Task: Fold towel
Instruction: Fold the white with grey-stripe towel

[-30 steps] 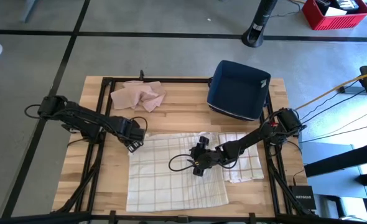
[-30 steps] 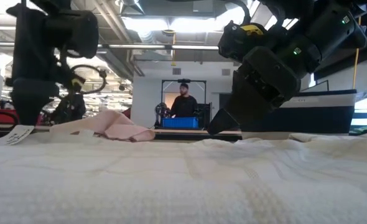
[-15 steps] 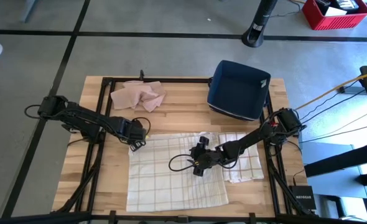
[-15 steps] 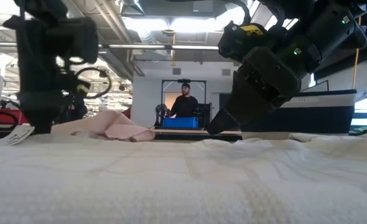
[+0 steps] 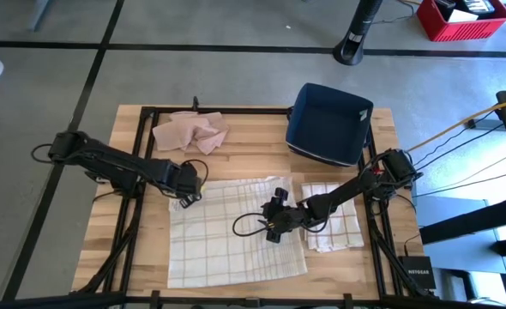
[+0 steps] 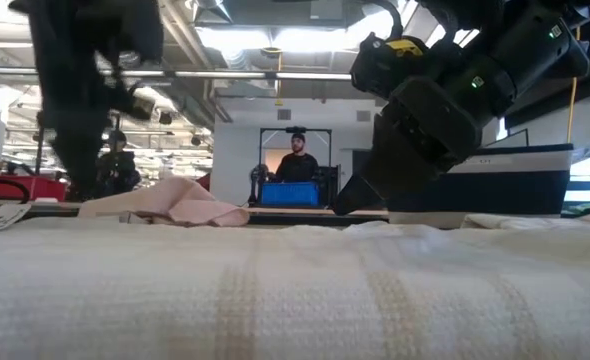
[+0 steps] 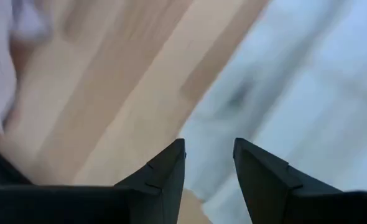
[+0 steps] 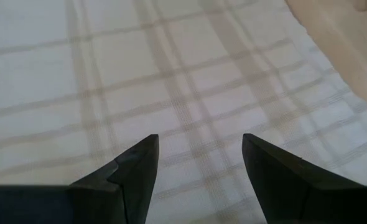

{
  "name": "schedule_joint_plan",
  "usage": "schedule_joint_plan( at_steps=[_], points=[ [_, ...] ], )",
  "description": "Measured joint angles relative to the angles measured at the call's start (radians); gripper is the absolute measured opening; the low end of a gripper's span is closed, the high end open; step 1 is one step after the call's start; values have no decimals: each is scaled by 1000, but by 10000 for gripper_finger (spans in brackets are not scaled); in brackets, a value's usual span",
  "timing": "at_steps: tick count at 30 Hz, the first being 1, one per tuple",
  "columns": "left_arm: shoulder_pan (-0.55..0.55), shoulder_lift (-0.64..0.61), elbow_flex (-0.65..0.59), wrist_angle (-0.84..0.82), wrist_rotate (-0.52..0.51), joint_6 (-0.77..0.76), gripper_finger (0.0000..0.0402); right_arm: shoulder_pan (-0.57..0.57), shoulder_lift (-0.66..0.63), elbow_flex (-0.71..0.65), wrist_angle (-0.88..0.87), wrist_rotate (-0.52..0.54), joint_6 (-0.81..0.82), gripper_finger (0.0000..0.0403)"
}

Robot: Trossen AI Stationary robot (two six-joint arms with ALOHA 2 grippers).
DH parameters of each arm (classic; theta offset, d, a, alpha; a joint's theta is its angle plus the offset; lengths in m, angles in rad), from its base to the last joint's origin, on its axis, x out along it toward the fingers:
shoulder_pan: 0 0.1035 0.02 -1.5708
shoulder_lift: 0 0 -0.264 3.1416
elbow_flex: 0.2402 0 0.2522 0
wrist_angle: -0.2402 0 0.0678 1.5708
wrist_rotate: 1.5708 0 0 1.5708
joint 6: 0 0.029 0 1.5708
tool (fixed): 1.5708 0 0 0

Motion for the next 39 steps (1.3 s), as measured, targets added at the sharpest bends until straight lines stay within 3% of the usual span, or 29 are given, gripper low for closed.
schedule_joint_plan(
  at_steps=[3, 6, 12, 14, 21, 24, 34, 39],
  points=[
    [-31, -43, 69, -54, 18, 63, 131, 0, -25, 0, -17, 0, -9, 234],
    [-56, -85, 80, -71, 101, 79, 131, 0, -74, 11, -63, 6, -16, 234],
    [-61, -99, -35, -46, 165, 97, 131, -56, -184, 19, -261, 19, -85, 234],
    [-49, -98, -86, 17, 167, 110, 131, -111, -216, 19, -327, -44, -117, 234],
    [-34, -99, -193, 164, 182, 123, 131, -358, -298, 19, -530, -414, -228, 234],
    [-34, -99, -218, 197, 211, 119, 131, -440, -291, 17, -582, -506, -283, 234],
    [-35, -102, -232, 223, 228, 134, 131, -506, -189, 17, -599, -554, -449, 233],
    [-35, -102, -232, 226, 235, 154, 114, -505, -139, 16, -598, -516, -461, 200]
  ],
)
